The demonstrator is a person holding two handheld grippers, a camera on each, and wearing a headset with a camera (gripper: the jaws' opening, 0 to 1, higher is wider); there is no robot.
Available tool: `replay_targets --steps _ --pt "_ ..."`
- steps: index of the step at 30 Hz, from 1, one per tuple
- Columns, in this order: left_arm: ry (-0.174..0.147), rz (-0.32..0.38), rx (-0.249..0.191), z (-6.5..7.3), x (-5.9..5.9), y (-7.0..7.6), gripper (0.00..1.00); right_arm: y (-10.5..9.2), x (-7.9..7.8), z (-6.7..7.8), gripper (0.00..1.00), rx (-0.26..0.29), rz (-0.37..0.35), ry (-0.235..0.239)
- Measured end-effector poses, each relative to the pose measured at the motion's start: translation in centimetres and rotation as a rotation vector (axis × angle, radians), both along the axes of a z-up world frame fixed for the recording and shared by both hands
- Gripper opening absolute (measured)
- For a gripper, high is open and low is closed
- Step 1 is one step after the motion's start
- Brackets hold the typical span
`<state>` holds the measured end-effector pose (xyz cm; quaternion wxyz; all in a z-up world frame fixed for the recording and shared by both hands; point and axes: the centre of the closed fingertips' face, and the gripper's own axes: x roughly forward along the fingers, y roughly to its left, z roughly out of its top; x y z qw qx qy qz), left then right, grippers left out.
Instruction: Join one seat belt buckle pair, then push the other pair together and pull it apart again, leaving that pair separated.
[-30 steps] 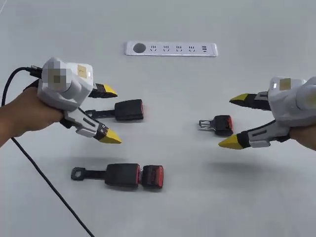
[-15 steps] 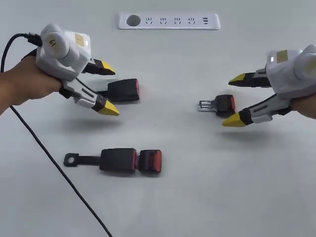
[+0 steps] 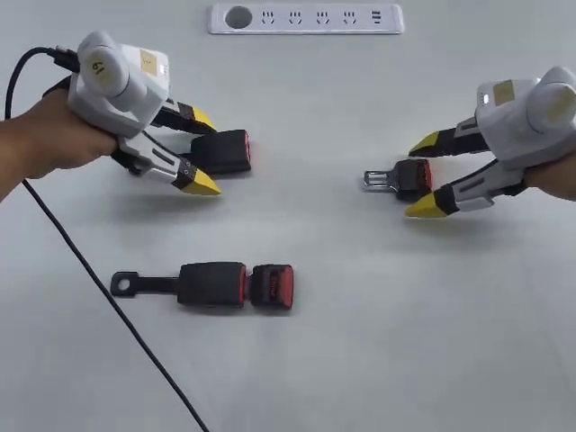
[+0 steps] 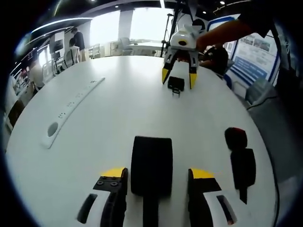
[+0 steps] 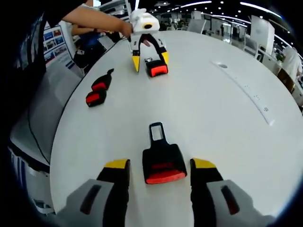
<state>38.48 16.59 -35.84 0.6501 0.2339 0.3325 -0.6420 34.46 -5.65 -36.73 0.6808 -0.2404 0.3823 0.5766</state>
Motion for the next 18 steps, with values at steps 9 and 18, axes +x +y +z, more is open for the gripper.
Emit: replay_targets --steps 9,18 --pt "-0.078 -0.084 0.03 -0.4 0.0 0.1 0.35 0.3 0.6 -0.1 0.37 -0.021 0.015 -0.031" --pt "-0.085 -0.133 0.042 -0.3 -0.7 0.0 0.34 0.3 0.6 0.0 0.36 -0.049 0.026 -0.038"
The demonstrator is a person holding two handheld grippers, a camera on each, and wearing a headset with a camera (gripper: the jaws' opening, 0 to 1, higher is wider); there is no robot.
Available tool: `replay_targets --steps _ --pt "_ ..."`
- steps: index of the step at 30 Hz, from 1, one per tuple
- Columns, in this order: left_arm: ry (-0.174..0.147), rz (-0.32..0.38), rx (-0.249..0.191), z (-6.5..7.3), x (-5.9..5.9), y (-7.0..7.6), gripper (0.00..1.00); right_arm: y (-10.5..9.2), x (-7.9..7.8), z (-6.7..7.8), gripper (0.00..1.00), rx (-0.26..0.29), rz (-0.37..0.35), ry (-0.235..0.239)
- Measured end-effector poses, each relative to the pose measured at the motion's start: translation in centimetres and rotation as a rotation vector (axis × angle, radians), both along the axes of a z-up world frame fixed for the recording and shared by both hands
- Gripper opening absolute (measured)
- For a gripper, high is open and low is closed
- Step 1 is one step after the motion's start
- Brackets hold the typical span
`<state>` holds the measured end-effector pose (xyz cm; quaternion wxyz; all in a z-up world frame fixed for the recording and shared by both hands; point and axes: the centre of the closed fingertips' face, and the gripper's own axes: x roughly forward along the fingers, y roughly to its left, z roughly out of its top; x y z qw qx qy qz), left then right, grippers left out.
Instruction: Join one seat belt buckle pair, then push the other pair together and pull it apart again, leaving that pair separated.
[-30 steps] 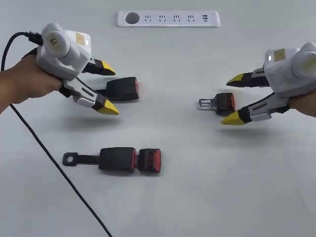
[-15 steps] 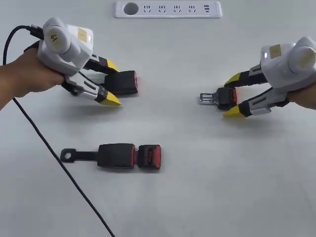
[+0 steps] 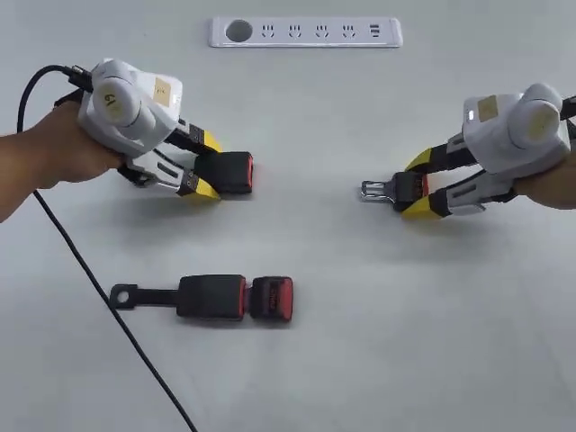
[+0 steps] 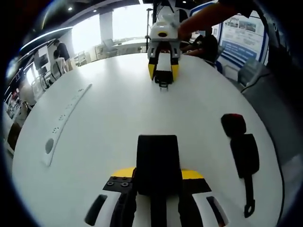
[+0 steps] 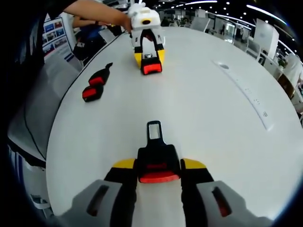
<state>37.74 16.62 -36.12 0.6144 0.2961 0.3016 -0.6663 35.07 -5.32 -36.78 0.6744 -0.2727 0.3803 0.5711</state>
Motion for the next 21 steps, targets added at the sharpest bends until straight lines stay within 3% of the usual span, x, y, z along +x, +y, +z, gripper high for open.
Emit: replay_targets --steps 10,12,21 --pt "0.001 -0.021 0.019 0.0 -0.7 -0.2 0.34 0.1 -0.1 0.0 0.35 -0.036 0.02 0.0" --pt "-0.015 -0.039 0.032 -0.1 -0.8 -0.2 0.34 0.2 -0.1 0.0 0.35 -0.041 0.02 0.006" --pt "-0.014 -0.04 0.049 -0.1 -0.9 -0.3 0.34 1.7 0.0 -0.1 0.35 -0.053 0.023 0.002"
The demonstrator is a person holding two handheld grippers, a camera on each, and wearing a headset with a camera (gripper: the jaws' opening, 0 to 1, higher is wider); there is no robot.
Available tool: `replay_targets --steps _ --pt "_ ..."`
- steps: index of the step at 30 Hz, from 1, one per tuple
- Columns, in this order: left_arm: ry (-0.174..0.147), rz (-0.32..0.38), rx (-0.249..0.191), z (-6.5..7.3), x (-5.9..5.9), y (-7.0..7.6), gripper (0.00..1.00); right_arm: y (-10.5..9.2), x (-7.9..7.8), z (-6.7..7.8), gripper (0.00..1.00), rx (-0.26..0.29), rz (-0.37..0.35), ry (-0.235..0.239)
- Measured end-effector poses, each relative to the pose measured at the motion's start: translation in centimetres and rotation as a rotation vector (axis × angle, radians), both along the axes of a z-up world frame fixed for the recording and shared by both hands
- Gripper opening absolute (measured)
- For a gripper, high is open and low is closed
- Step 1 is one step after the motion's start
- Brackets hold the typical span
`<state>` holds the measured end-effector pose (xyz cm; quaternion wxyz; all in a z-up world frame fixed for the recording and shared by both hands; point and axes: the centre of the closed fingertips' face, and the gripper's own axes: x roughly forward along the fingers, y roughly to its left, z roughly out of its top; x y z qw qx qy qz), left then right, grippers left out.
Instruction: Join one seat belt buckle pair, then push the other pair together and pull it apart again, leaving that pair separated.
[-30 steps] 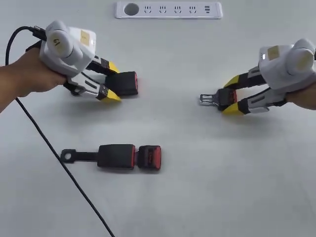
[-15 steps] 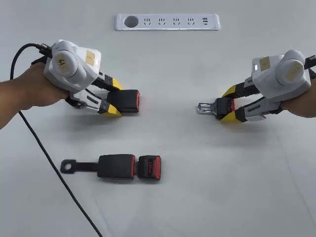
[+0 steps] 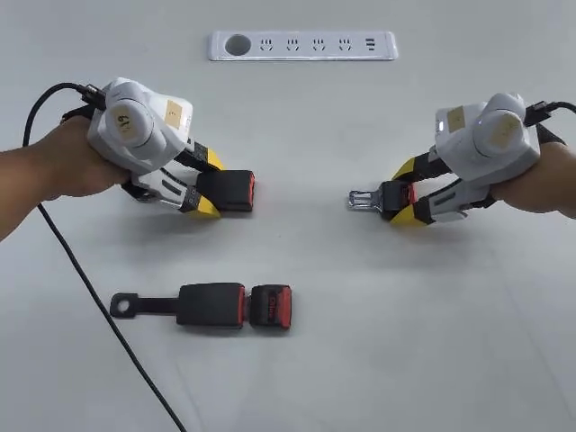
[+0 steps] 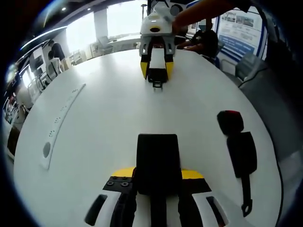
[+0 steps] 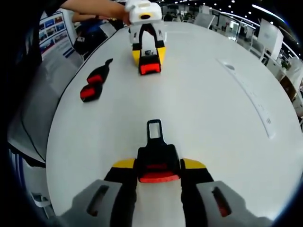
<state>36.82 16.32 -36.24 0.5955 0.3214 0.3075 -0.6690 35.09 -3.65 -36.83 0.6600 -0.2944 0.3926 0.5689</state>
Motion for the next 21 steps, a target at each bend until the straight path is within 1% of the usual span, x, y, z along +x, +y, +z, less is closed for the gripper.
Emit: replay_targets --steps 5,10,14,16,21 --pt "-0.002 0.002 0.007 0.0 -0.1 0.0 0.34 1.0 0.1 0.0 0.35 -0.004 -0.006 -0.002" --pt "-0.001 0.003 0.014 0.0 -0.1 0.0 0.34 2.7 0.5 0.0 0.35 0.02 -0.008 -0.007" --pt "-0.001 0.004 0.015 -0.1 -0.1 0.1 0.34 4.4 0.7 -0.1 0.35 0.042 -0.004 -0.012" --pt "0.0 0.005 0.017 -0.1 -0.1 0.1 0.34 5.0 0.9 0.0 0.35 0.038 -0.011 -0.01" --pt "-0.001 0.004 0.02 -0.1 0.1 0.1 0.34 6.5 1.4 0.3 0.35 0.056 0.005 -0.011"
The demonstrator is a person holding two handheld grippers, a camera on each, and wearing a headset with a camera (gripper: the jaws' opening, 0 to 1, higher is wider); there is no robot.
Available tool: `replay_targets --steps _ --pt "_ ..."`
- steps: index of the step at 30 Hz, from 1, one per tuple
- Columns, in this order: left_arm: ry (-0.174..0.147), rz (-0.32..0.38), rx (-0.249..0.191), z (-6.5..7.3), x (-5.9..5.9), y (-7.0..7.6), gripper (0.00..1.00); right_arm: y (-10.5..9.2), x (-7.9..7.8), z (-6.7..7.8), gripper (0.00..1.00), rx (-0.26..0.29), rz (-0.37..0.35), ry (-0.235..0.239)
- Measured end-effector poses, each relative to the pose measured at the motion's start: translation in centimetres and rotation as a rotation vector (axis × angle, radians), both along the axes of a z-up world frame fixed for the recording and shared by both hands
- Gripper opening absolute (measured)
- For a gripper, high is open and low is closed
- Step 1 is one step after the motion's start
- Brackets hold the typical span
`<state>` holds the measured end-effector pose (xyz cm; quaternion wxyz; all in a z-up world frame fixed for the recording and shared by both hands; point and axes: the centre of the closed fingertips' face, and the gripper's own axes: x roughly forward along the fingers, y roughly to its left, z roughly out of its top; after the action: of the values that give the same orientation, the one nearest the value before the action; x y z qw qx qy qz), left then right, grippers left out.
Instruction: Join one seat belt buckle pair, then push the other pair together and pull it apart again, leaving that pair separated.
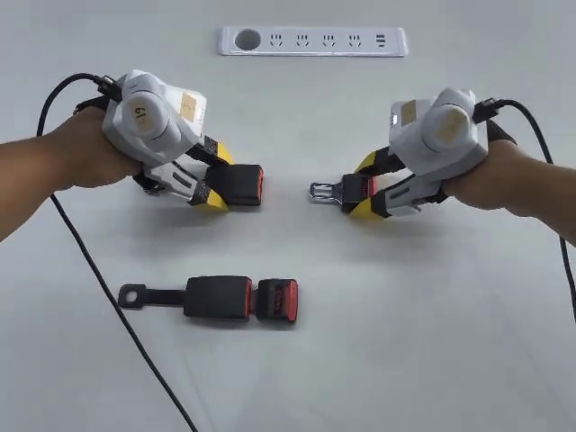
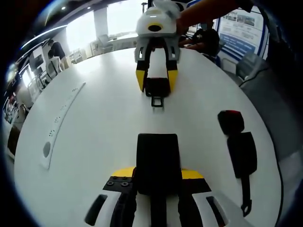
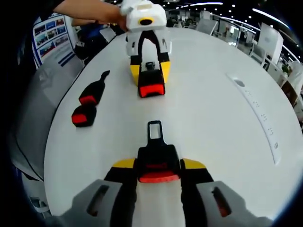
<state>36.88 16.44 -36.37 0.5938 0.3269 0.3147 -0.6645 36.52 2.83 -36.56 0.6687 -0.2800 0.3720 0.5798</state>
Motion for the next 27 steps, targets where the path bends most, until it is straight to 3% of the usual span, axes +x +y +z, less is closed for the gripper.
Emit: replay_targets --steps 9,27 --pt "0.0 0.001 0.002 0.0 0.1 -0.1 0.34 2.5 0.2 0.0 0.35 0.023 0.022 -0.006" --pt "0.0 0.0 0.01 -0.1 0.3 -0.1 0.34 5.6 0.2 0.0 0.35 0.054 0.047 -0.001"
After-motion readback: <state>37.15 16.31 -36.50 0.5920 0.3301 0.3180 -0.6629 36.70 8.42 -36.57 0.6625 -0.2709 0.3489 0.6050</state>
